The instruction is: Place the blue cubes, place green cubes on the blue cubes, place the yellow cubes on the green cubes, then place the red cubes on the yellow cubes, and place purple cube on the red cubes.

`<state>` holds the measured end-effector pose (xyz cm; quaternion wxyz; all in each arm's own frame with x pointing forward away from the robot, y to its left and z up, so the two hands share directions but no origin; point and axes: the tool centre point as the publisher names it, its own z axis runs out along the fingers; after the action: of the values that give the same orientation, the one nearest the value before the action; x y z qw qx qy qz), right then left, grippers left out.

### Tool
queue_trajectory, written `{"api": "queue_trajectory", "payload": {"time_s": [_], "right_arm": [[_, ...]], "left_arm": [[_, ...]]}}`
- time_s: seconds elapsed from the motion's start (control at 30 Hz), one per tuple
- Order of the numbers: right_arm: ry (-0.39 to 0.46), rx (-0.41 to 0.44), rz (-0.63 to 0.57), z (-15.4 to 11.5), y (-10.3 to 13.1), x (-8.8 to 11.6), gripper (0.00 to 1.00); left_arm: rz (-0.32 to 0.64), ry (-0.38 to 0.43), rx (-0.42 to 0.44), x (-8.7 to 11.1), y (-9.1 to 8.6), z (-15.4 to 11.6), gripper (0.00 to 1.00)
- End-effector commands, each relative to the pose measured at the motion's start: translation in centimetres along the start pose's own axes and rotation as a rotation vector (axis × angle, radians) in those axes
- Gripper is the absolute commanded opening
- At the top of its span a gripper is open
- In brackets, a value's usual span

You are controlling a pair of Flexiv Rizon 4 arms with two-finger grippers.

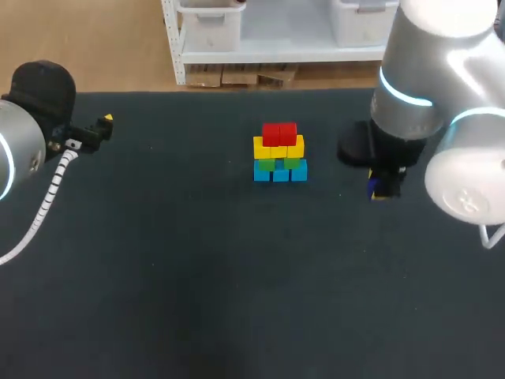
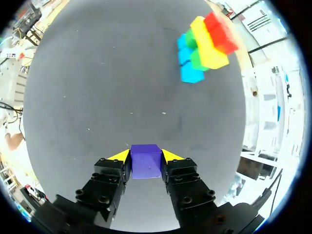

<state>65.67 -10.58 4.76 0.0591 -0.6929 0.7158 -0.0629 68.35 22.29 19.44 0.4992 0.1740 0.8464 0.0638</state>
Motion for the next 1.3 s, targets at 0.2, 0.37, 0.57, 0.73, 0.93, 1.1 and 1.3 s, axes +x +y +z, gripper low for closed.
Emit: {"api": "queue_trajectory", "payload": {"time_s": [0.2,0.37,0.57,0.73,0.93,1.1,1.3], "right_arm": [[-0.002,0.052,0.027,-4.5,-5.6,-2.6,0.0],[-0.031,0.085,-0.01,-6.5,-7.7,-5.5,0.0],[-0.051,0.087,-0.052,-8.0,-9.0,-8.8,0.0],[-0.065,0.084,-0.048,-8.8,-9.3,-10.9,0.0],[-0.091,0.072,-0.098,-9.1,-8.6,-13.2,0.0],[-0.09,0.059,-0.128,-8.8,-8.5,-14.4,0.0],[-0.095,0.028,-0.127,-8.2,-9.0,-15.7,0.0]], "left_arm": [[0.001,0.004,0.008,-0.1,0.2,-0.1,1.0],[0.001,0.004,0.008,-0.1,0.2,-0.1,1.0],[0.001,0.004,0.008,-0.1,0.2,-0.1,1.0],[0.001,0.004,0.008,-0.1,0.2,-0.1,1.0],[0.001,0.004,0.008,-0.1,0.2,-0.1,1.0],[0.001,0.004,0.008,-0.1,0.2,-0.1,1.0],[0.001,0.004,0.008,-0.1,0.2,-0.1,1.0]]}}
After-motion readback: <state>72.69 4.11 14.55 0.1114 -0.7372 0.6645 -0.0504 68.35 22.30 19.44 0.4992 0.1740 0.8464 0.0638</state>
